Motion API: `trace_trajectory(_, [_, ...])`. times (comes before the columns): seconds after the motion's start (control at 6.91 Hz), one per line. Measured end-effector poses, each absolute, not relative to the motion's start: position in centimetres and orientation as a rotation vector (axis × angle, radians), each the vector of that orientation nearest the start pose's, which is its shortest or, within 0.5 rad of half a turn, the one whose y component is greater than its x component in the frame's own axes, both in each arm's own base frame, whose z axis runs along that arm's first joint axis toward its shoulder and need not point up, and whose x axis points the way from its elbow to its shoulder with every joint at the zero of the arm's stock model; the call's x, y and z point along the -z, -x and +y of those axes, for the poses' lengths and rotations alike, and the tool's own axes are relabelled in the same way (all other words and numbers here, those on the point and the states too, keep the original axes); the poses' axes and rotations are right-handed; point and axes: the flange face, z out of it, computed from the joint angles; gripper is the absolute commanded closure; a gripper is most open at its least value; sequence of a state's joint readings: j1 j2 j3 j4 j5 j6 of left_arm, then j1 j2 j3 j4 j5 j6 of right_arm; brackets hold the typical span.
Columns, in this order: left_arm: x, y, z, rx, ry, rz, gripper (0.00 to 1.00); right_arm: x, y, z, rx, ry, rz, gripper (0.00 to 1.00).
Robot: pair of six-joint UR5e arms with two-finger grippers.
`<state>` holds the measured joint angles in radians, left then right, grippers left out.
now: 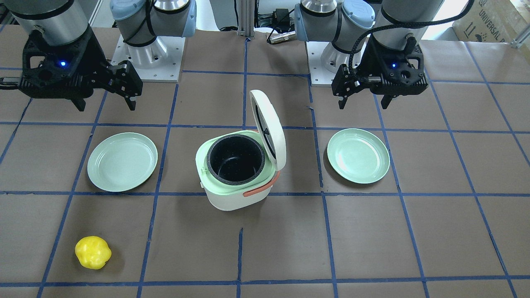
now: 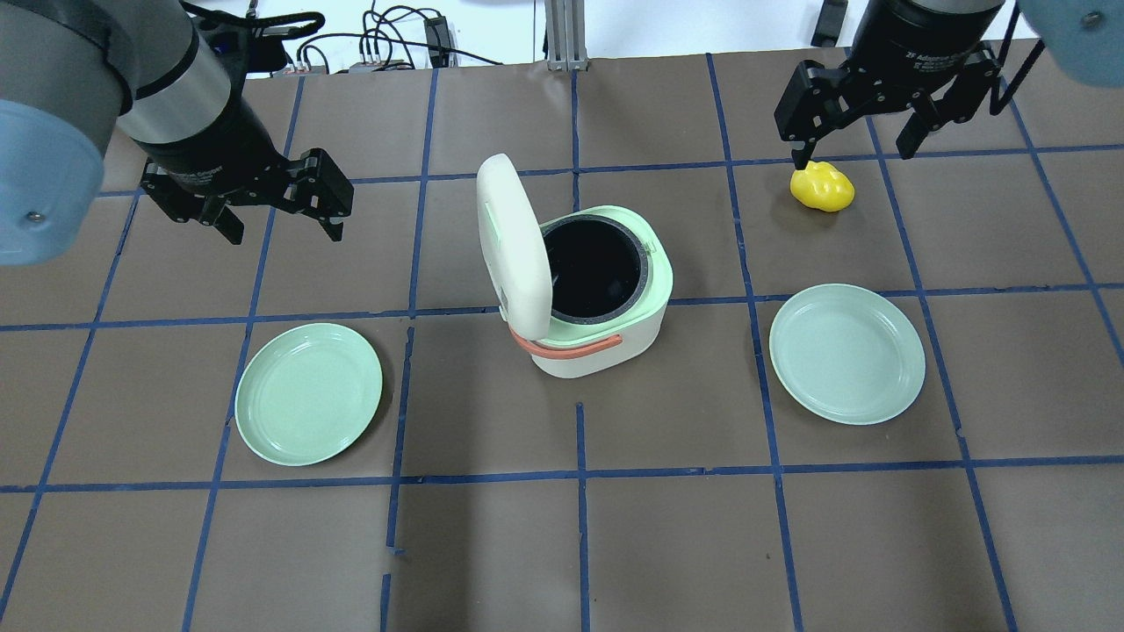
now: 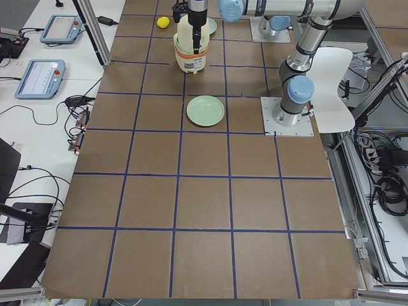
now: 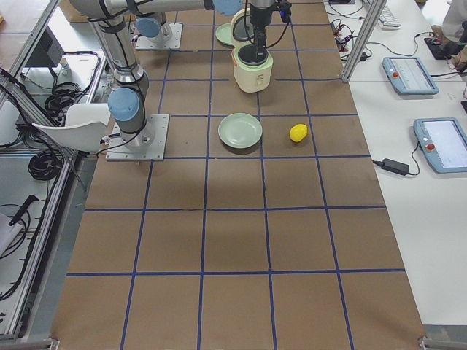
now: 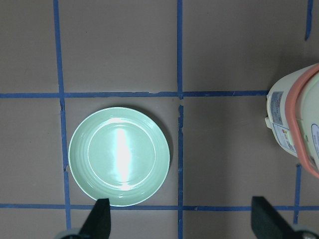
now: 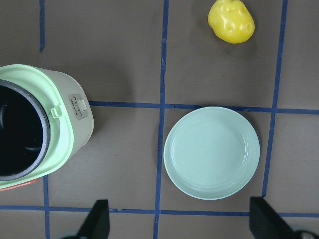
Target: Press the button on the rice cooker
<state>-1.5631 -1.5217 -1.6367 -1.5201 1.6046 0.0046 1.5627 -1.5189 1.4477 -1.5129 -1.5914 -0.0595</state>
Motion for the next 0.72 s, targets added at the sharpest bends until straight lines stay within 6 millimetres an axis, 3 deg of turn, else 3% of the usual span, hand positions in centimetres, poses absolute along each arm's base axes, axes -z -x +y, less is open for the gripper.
trace_trajectory(0.29, [-48.4,12.6,-47.5,0.052,0.006,3.107,0.0,-51.9,-14.6,-51.1,0.037,0.102,3.185,0.0])
trace_trajectory(0.58, [-48.4,12.6,-47.5,0.052,0.006,3.107,0.0,-51.7,-18.9,-49.9,0.036,0.236,3.208,0.0])
trace_trajectory(0.72, [-48.4,12.6,-47.5,0.052,0.006,3.107,0.0,-51.4,-20.1,-49.5,0.028,0.282,3.204,0.0])
